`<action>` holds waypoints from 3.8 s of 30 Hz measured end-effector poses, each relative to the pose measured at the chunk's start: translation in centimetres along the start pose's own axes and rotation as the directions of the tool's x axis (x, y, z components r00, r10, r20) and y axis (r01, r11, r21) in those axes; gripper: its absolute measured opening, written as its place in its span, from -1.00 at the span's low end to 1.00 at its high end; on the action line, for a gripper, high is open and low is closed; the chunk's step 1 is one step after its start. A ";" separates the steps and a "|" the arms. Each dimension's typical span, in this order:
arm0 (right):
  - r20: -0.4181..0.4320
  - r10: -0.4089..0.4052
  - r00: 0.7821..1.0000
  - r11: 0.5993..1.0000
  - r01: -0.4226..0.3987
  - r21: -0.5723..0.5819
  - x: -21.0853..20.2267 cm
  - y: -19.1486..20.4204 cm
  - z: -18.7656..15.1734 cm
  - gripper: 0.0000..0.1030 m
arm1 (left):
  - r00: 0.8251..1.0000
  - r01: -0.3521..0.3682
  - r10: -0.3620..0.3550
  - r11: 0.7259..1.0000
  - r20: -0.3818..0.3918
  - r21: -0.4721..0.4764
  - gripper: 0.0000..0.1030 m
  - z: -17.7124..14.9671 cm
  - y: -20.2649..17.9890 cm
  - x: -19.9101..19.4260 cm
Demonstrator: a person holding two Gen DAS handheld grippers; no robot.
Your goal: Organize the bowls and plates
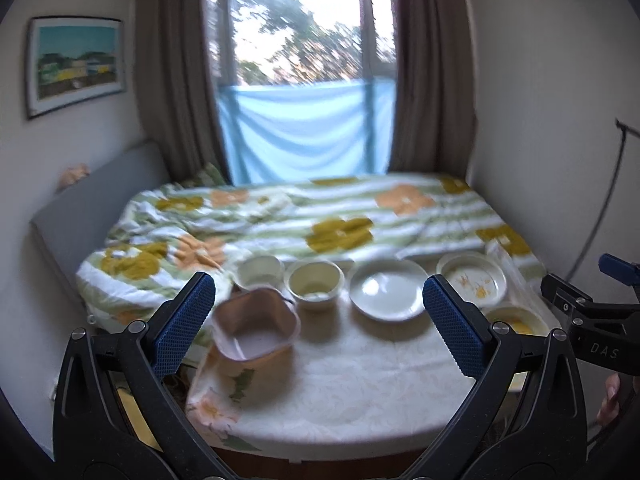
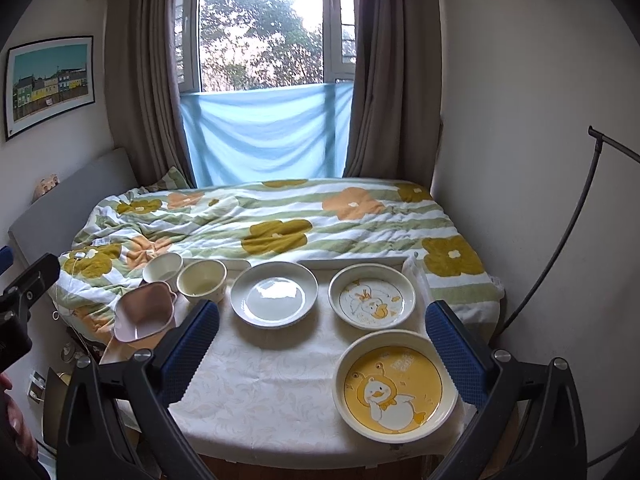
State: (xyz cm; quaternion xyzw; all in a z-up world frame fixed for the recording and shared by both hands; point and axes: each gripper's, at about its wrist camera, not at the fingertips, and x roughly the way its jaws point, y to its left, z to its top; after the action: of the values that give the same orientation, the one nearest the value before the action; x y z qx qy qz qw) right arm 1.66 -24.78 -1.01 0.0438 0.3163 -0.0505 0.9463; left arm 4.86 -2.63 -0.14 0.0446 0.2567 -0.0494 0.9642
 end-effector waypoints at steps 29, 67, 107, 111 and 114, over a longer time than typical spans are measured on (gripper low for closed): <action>-0.373 0.326 0.869 0.943 -0.273 0.189 18.1 -21.8 -12.1 0.11 | 0.731 0.329 -0.350 0.933 -0.586 -0.147 0.03 -16.3 -23.1 23.8; -0.386 0.454 0.803 0.884 -0.459 0.084 18.6 -17.5 -7.7 -0.72 | 0.789 0.245 -0.355 0.930 -0.501 -0.274 -0.67 -13.4 -13.9 19.5; -0.482 0.486 0.729 0.856 -0.508 0.095 22.9 9.0 -12.4 -0.72 | 0.790 0.147 -0.262 0.958 -0.554 -0.245 -0.67 -19.9 11.8 23.8; -0.487 0.452 0.747 0.870 -0.489 0.057 22.6 9.4 -12.4 -0.71 | 0.799 0.138 -0.235 0.968 -0.554 -0.212 -0.65 -19.9 11.4 23.6; -0.493 0.427 0.758 0.878 -0.478 0.027 22.5 9.8 -12.4 -0.71 | 0.801 0.135 -0.223 0.972 -0.556 -0.194 -0.58 -19.8 11.2 23.7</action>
State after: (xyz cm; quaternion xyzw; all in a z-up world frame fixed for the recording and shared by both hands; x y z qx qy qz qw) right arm 13.40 -15.18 -24.00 0.0828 0.5250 0.2082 0.8211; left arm 16.92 9.00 -28.41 -0.0371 0.5410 -0.1059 0.8335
